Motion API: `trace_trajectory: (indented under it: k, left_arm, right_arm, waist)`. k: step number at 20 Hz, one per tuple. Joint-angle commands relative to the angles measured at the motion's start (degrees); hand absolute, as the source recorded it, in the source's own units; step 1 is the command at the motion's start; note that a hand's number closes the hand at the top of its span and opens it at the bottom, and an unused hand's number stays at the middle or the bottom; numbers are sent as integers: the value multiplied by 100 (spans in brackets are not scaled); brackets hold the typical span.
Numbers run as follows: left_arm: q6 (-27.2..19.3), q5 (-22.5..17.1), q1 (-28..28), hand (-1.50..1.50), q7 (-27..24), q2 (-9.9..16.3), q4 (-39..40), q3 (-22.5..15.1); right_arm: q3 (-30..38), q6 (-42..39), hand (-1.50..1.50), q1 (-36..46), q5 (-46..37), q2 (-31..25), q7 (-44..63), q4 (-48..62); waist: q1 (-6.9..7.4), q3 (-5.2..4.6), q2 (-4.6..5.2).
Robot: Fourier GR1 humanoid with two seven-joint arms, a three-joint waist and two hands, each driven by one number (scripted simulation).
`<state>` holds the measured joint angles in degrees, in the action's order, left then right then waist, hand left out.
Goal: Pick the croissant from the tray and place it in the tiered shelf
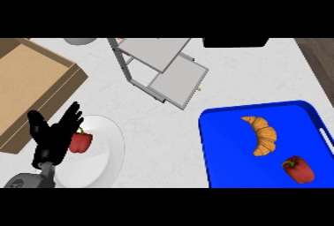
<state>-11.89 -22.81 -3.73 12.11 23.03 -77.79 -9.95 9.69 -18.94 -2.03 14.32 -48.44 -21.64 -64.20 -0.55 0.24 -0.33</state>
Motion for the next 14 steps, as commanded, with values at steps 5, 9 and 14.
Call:
trace_trajectory:
  k: [5, 9, 14]
  left_arm:
    - [69, 60, -85, 0, 59, -116, 219, 63]
    - [137, 108, 2, 0, 98, -51, 246, 141]
    - [387, 127, 327, 0, -259, -200, 303, 140]
  right_arm:
    - [-444, 53, -150, -50, -78, -442, 2193, -2054]
    - [-600, 855, -150, -309, -284, -134, 3465, -3155]
    - [-1031, 1383, -150, 298, -940, 101, 4702, -3345]
  waist:
    - [-5, -48, 16]
    - [-25, -40, 9]
    - [80, -34, 28]
